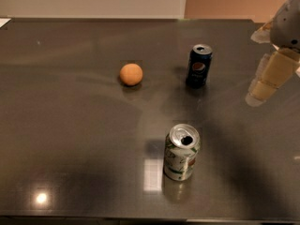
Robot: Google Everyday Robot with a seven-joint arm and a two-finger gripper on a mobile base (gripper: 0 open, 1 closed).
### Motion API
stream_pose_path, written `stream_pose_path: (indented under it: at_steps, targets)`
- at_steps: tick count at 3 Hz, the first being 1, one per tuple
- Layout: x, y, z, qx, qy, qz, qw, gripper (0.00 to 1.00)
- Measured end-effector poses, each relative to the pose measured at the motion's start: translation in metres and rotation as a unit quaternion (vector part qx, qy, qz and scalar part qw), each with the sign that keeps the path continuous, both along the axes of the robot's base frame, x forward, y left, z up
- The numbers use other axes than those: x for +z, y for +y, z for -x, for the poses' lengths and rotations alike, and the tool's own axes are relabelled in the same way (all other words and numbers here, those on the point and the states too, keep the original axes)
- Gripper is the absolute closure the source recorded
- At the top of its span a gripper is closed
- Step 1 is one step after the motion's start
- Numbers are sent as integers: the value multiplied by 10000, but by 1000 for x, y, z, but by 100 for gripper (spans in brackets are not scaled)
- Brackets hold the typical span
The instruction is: Move pepsi can near 7up can
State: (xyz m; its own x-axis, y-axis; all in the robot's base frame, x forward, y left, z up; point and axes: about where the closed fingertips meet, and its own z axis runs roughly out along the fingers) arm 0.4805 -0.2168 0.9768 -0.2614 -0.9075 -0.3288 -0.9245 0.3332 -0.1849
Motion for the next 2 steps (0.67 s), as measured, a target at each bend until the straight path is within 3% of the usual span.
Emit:
stream_pose_path:
  at_steps: [2]
  targets:
    - [-12, 2, -79, -272, -42, -735, 9969, 0]
